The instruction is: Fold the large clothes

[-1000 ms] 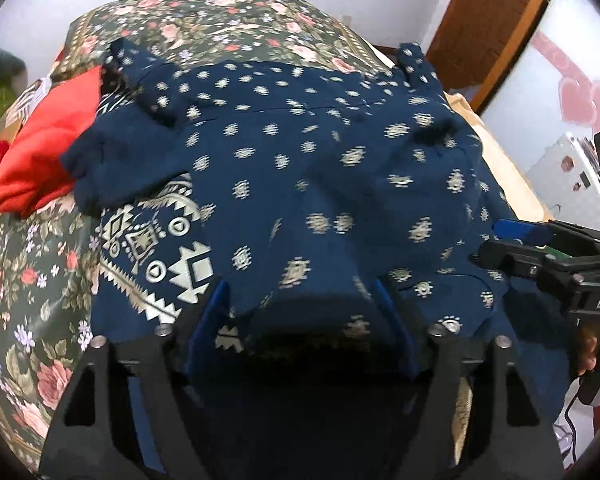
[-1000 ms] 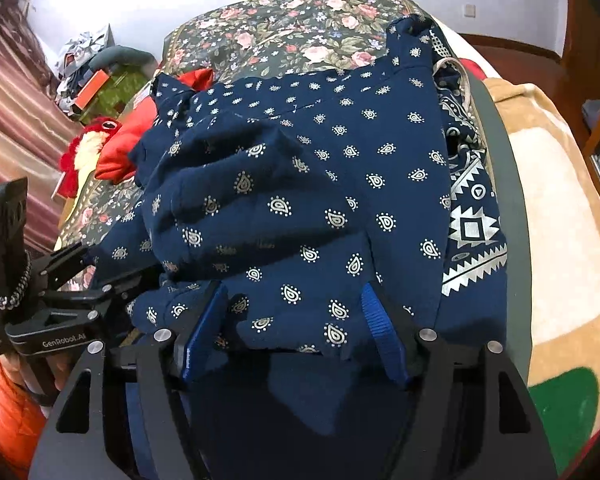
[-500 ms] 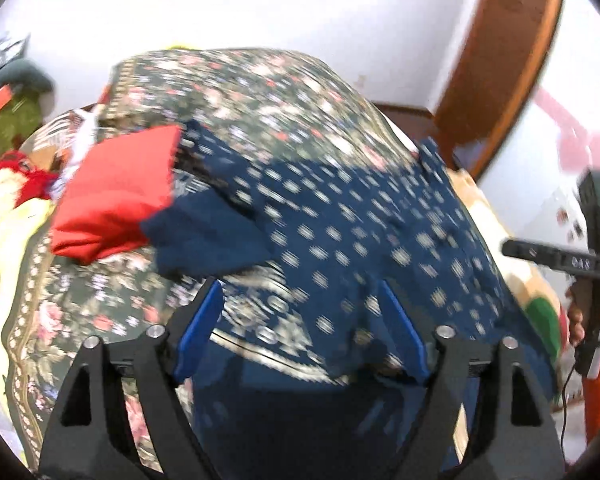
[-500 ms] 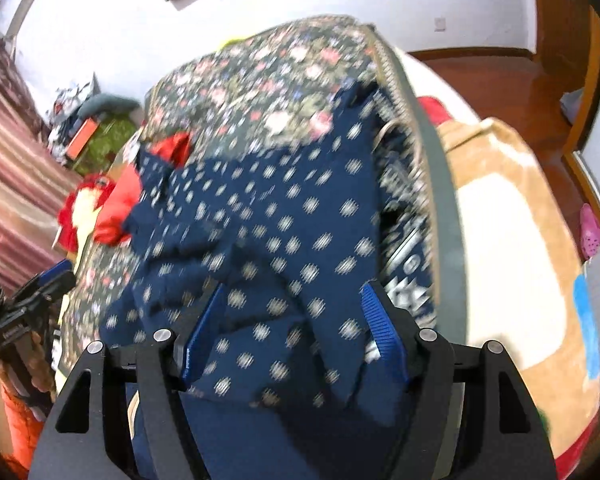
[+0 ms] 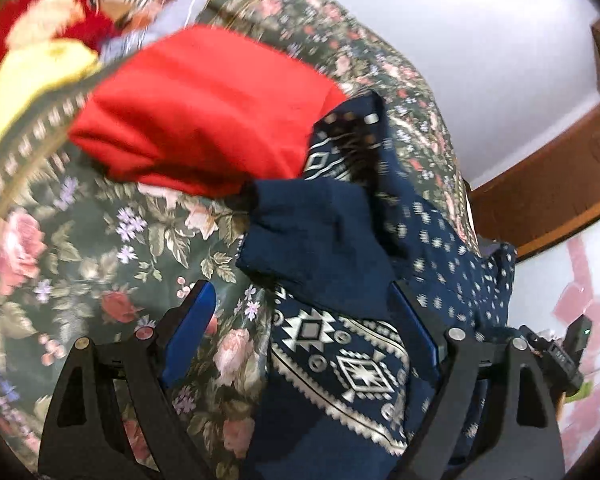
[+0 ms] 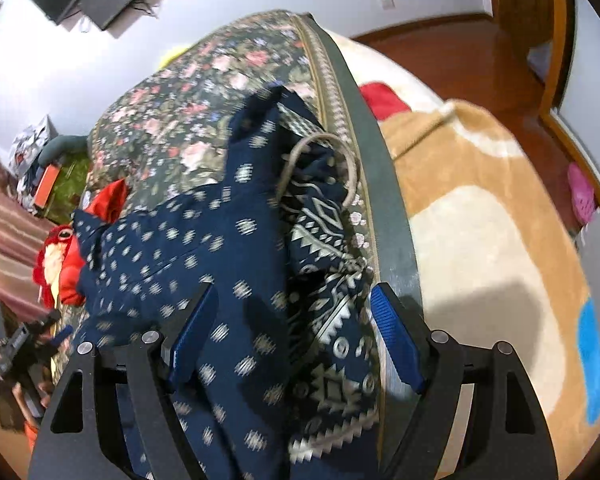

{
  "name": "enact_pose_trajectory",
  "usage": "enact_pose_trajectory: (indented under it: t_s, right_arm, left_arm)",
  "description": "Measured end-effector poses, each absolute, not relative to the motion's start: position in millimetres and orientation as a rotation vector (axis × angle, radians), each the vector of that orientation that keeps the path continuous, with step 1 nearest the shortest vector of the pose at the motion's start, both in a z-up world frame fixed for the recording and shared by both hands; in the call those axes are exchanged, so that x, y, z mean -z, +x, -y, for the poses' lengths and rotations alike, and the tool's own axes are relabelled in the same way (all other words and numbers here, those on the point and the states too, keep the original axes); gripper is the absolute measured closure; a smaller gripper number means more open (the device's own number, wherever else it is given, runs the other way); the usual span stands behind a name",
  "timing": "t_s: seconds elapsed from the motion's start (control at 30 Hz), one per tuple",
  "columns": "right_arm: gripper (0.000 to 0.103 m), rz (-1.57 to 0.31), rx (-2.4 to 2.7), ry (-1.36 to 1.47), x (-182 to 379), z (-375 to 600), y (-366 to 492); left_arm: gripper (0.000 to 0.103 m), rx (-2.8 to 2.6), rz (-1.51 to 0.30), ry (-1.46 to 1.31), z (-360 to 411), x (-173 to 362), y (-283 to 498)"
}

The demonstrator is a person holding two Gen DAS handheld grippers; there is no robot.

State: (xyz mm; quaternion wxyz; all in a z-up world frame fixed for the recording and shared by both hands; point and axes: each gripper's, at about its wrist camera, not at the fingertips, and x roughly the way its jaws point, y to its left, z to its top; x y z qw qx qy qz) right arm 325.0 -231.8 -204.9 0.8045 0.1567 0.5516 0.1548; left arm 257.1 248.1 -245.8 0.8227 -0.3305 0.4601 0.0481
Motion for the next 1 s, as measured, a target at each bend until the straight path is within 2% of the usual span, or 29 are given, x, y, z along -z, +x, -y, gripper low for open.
enact_pose_trajectory:
  t_s: [0.37, 0.6, 0.73, 0.77, 0.8, 0.87, 0.9, 0.93, 0.97, 1.0]
  right_arm:
    - [0.027, -1.261, -0.38, 0.425, 242.8, 229.9, 372.3]
    - [0.025, -1.208, -0.437, 0.426, 248.7, 222.9, 384.0]
    - [0.028, -1.205, -0.441, 0.424, 251.7, 215.2, 396.0]
    - [0.034, -1.205, -0.44, 0.426, 253.0, 213.4, 399.3]
    - [0.045, -1.206, -0.435, 0.431, 254.3, 213.0, 400.3]
    - [0.058, -1.217, -0.426, 0.435, 255.4, 212.6, 400.0]
    - [0.065, -1.219, -0.433, 0.437, 254.2, 212.0, 398.6]
    - [0.068, -1.211, -0.433, 0.432, 250.5, 212.1, 396.1]
    - [0.073, -1.204, -0.432, 0.429, 247.6, 211.9, 395.1]
    - [0.076, -1.191, -0.437, 0.424, 241.8, 211.8, 392.5]
  left_arm:
    - [0.016, -0.054, -1.015, -0.826, -247.6, 296.6, 315.5]
    - [0.014, -0.018, -0.993, -0.791, -240.1, 293.7, 341.5]
    - [0.014, 0.01, -1.008, -0.797, -234.1, 299.5, 353.0]
    - [0.019, 0.011, -1.013, -0.801, -232.9, 301.3, 354.1]
    - [0.023, 0.004, -1.016, -0.804, -232.1, 301.7, 353.0]
    - [0.041, -0.014, -1.019, -0.82, -232.6, 300.1, 347.5]
    - [0.047, -0.007, -1.02, -0.836, -232.7, 298.7, 344.9]
    - [0.06, 0.005, -1.023, -0.841, -231.7, 296.5, 342.7]
    - [0.068, 0.007, -1.027, -0.834, -230.0, 293.3, 340.5]
    - [0.071, 0.006, -1.029, -0.811, -226.7, 287.3, 337.2]
